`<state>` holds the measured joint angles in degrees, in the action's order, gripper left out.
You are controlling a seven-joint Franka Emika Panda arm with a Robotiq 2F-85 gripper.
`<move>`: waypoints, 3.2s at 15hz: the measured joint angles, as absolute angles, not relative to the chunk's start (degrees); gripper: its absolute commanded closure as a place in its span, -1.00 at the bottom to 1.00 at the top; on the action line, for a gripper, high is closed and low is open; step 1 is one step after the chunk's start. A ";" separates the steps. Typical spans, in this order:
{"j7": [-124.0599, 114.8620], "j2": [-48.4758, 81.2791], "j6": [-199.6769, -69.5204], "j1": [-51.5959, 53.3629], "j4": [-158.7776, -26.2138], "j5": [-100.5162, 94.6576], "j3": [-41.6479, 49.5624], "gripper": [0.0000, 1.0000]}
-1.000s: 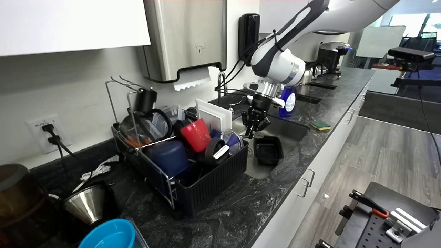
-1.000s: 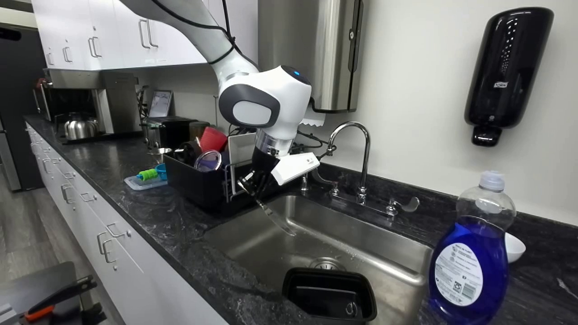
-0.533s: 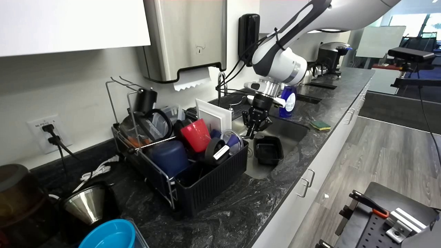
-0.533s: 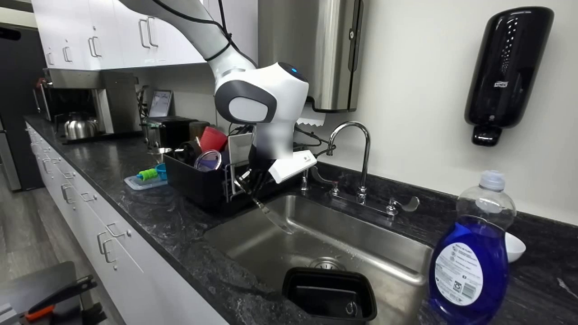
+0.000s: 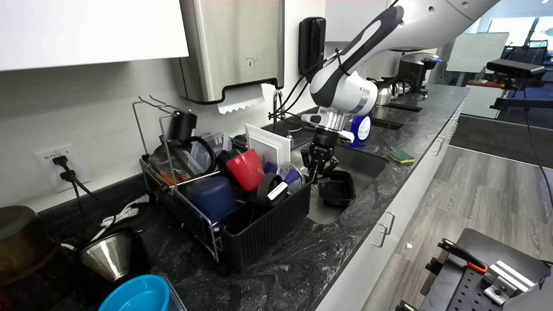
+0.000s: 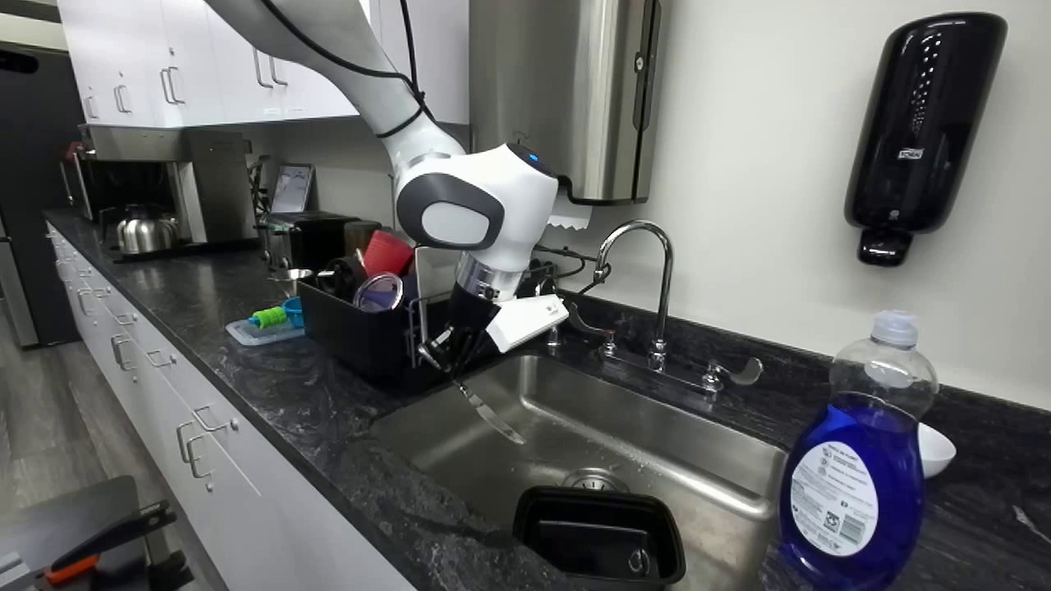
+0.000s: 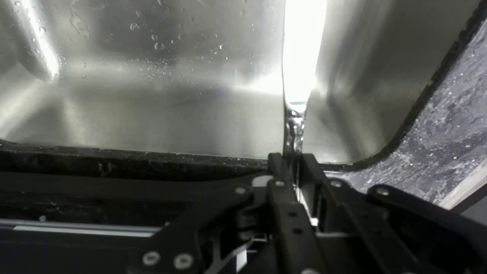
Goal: Pick the knife in the sink and put it in the rack
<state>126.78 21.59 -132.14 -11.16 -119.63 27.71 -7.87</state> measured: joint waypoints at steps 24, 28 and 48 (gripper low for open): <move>124.44 30.29 -125.60 -10.84 -107.62 20.21 -6.69 0.93; 124.44 24.62 -124.62 -10.81 -111.22 20.08 -6.69 0.93; 124.57 19.26 -123.75 -9.52 -116.23 21.26 -6.33 0.93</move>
